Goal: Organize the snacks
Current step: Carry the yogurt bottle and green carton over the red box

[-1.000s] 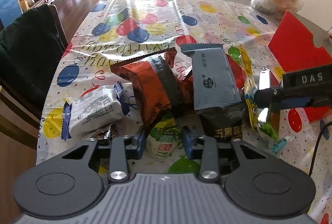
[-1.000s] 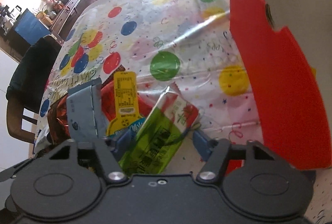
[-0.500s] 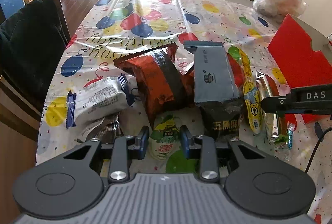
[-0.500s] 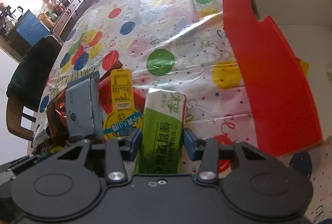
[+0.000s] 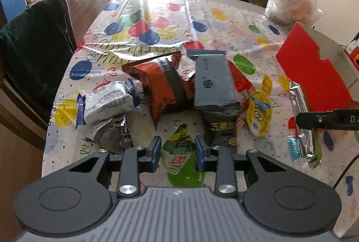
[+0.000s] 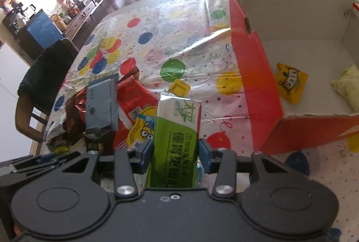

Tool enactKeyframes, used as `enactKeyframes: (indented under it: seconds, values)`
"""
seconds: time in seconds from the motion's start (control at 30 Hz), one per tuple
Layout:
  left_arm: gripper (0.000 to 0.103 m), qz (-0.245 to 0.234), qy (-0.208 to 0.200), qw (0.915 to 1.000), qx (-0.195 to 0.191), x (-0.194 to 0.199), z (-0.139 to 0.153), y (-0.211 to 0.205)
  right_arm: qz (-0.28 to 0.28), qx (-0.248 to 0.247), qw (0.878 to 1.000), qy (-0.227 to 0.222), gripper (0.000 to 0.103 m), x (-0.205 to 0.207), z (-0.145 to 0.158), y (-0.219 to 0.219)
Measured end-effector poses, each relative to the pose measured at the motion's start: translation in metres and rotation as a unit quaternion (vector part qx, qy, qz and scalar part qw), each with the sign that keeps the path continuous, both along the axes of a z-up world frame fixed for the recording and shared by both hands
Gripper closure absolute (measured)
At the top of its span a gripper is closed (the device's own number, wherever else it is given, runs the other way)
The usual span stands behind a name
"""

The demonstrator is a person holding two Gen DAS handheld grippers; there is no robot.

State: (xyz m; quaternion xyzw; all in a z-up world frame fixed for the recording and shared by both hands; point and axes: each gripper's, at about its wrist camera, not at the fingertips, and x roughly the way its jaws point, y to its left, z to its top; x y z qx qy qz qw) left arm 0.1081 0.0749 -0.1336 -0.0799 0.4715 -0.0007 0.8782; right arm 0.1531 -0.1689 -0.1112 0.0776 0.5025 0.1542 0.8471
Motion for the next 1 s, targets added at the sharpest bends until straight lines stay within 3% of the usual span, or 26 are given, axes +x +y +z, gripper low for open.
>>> enactKeyframes:
  seconds: [0.4,0.63,1.0]
  values:
    - [0.072,-0.028,-0.018,0.9994,-0.011,-0.012,0.051,-0.035,0.017,0.0,0.999,-0.041,0.06,-0.019,0.051,-0.043]
    - [0.072,-0.067,-0.045,0.9968,-0.003,-0.002,0.089,-0.087,0.017,0.002,0.998,-0.066,0.06,-0.013,0.079,-0.081]
    - [0.072,-0.128,-0.072,0.9891,0.011,0.031,0.127,-0.18,0.014,-0.03,0.995,-0.089,0.06,0.018,0.096,-0.145]
